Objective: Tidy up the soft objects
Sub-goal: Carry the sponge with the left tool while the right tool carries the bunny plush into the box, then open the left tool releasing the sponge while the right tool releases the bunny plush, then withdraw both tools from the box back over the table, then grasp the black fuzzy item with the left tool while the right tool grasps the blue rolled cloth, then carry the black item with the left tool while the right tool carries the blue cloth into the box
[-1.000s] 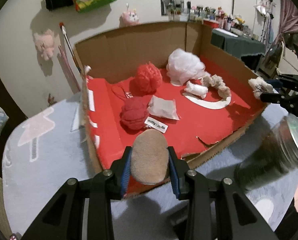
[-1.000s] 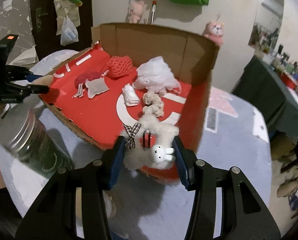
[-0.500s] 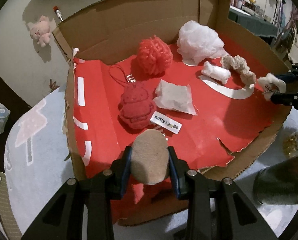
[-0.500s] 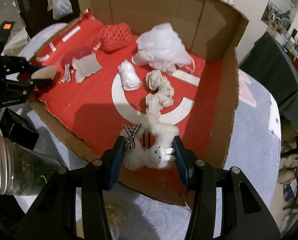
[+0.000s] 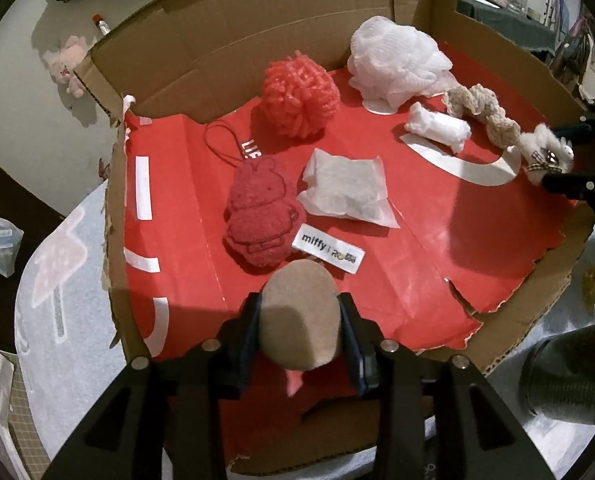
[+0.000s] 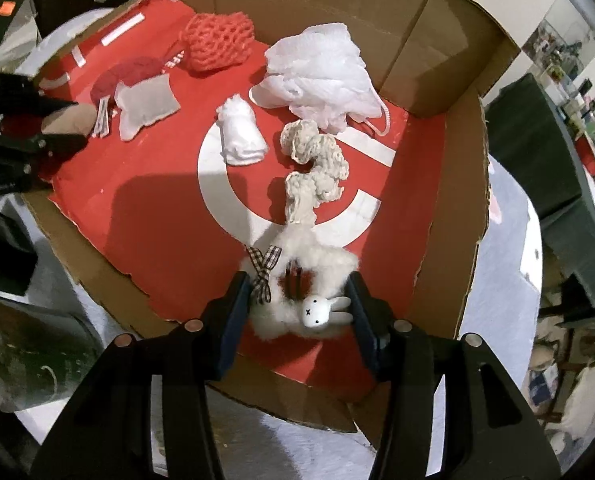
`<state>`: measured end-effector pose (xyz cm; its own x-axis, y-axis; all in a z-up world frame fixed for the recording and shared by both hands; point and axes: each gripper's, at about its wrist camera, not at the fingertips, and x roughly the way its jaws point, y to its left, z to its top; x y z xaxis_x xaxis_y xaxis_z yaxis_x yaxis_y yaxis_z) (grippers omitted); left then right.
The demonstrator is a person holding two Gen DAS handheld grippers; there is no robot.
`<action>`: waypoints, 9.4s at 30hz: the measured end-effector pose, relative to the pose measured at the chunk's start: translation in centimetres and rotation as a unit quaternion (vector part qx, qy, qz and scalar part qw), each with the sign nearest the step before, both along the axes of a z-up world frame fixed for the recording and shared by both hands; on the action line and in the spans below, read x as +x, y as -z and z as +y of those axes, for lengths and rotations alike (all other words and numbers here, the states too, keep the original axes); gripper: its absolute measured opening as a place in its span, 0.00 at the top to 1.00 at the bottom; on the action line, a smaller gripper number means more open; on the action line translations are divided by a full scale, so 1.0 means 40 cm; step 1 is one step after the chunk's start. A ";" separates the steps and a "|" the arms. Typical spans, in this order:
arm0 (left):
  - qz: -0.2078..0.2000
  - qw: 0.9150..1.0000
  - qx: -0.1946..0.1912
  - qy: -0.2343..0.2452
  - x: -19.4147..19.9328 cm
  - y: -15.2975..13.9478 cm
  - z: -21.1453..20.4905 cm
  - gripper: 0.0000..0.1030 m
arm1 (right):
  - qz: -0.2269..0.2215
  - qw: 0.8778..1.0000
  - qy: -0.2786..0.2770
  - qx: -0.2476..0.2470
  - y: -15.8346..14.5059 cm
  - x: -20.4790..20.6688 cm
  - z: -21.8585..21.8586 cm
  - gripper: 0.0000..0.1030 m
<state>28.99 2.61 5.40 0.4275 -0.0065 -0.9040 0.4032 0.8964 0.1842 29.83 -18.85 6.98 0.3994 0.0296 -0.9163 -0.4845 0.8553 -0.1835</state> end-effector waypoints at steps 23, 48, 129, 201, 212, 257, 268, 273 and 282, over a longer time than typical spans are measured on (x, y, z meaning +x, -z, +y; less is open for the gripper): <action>-0.105 0.993 -0.055 -0.005 -0.175 -0.141 0.014 0.18 | -0.070 0.997 0.013 0.033 -0.119 -0.095 -0.022 0.32; -0.312 0.932 -0.180 -0.050 -0.681 -0.250 -0.020 0.00 | -0.297 0.941 0.041 0.158 -0.276 -0.638 -0.044 0.09; -0.180 0.956 -0.138 -0.188 -0.550 0.065 0.246 0.51 | -0.213 0.946 0.162 0.181 0.112 -0.576 -0.169 0.44; -0.176 0.962 -0.210 -0.001 -0.615 0.048 -0.144 0.75 | -0.223 0.932 0.055 0.280 0.067 -0.626 0.007 0.79; -0.175 0.962 -0.210 -0.005 -0.616 0.055 -0.138 0.75 | -0.218 0.935 0.051 0.275 0.071 -0.624 0.020 0.79; -0.191 0.971 -0.139 -0.037 -0.486 -0.001 0.208 0.75 | -0.167 0.954 0.087 0.233 0.047 -0.456 -0.246 0.79; -0.177 0.976 -0.125 -0.003 -0.399 -0.036 0.215 0.75 | -0.140 0.963 0.052 0.223 0.013 -0.365 -0.240 0.79; -0.186 0.975 -0.120 0.018 -0.372 -0.084 0.194 0.75 | -0.142 0.964 0.039 0.222 -0.015 -0.333 -0.231 0.79; -0.175 0.976 -0.112 0.069 -0.284 -0.161 0.084 0.75 | -0.129 0.963 0.007 0.238 -0.086 -0.253 -0.194 0.79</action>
<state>17.62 5.98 11.83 0.6905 -0.2678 -0.6720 0.4715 0.8711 0.1373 19.70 -26.60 10.41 0.6153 0.4156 -0.6698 -0.4640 0.8779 0.1185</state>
